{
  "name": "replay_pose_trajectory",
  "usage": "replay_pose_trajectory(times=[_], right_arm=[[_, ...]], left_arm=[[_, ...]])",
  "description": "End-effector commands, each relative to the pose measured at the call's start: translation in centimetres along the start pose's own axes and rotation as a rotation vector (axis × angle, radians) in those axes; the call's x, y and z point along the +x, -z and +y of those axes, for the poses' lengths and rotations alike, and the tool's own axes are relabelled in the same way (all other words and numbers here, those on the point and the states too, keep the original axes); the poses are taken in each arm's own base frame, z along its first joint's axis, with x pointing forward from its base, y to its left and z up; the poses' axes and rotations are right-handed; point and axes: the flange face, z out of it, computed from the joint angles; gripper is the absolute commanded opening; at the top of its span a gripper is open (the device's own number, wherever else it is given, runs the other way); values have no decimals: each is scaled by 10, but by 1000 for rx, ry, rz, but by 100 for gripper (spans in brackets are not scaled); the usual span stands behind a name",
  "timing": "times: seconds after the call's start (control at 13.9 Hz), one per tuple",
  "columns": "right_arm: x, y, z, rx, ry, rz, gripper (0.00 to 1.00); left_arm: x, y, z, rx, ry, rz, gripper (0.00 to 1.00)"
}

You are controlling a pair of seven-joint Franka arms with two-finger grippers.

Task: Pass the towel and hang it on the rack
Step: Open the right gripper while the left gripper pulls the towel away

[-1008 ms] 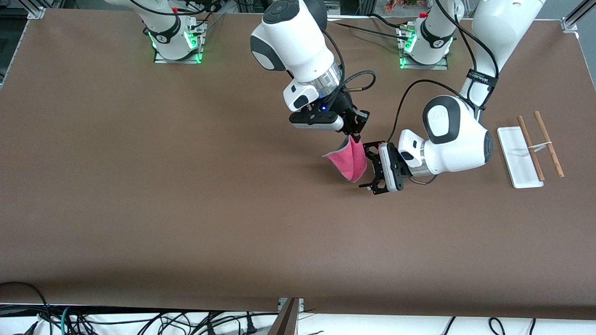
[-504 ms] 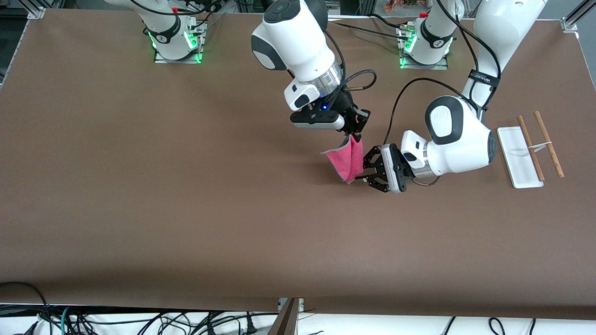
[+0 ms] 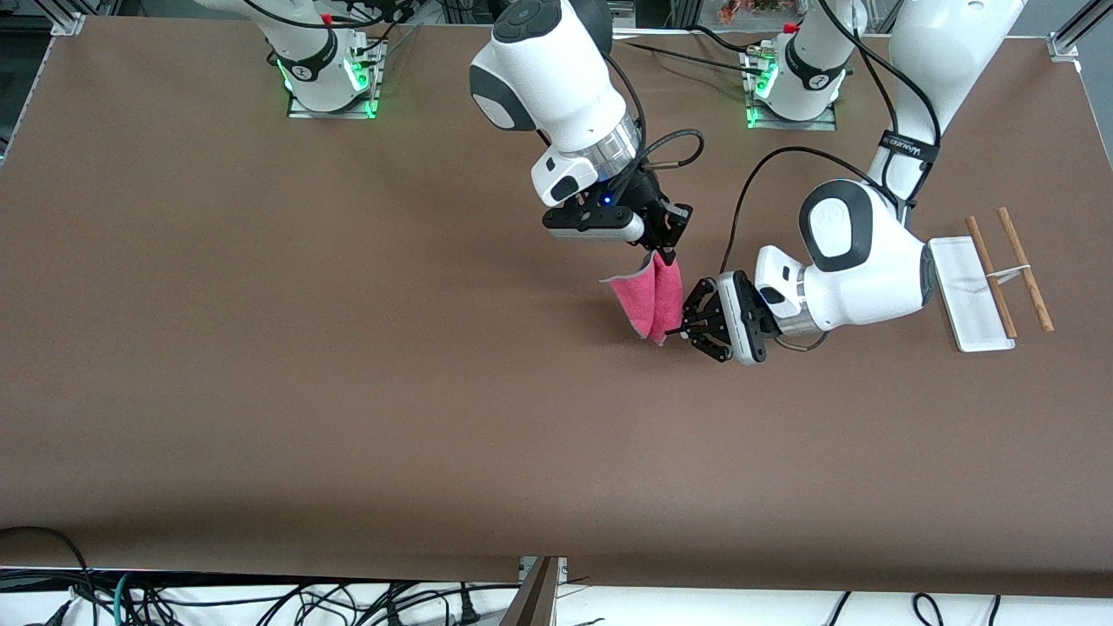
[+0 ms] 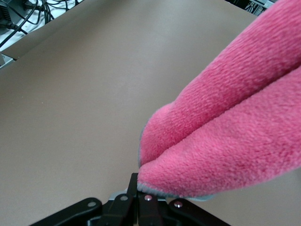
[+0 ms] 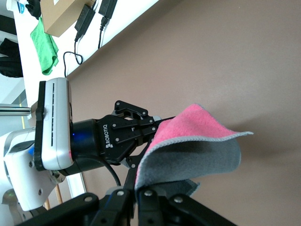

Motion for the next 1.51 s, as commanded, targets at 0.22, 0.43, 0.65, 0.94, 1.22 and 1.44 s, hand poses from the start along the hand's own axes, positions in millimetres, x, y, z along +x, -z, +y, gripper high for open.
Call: replay_pose_trajectory(times=[0.22, 0.43, 0.65, 0.94, 1.22, 1.44], right_arm=[[15, 7, 1, -23, 43, 32, 100], [56, 6, 32, -172, 163, 0, 100], [114, 31, 67, -306, 296, -49, 100], [199, 84, 125, -421, 345, -101, 100], [293, 156, 202, -477, 376, -128, 100], [336, 207, 263, -503, 377, -118, 100]], left_arm=[[-11, 28, -16, -31, 13, 28, 0], [-15, 78, -11, -94, 77, -81, 0], [-10, 162, 20, -122, 250, -256, 0], [-45, 249, 12, -168, 312, -317, 0], [-143, 318, -10, -184, 226, -281, 0], [-218, 336, -34, -208, 114, -269, 0]])
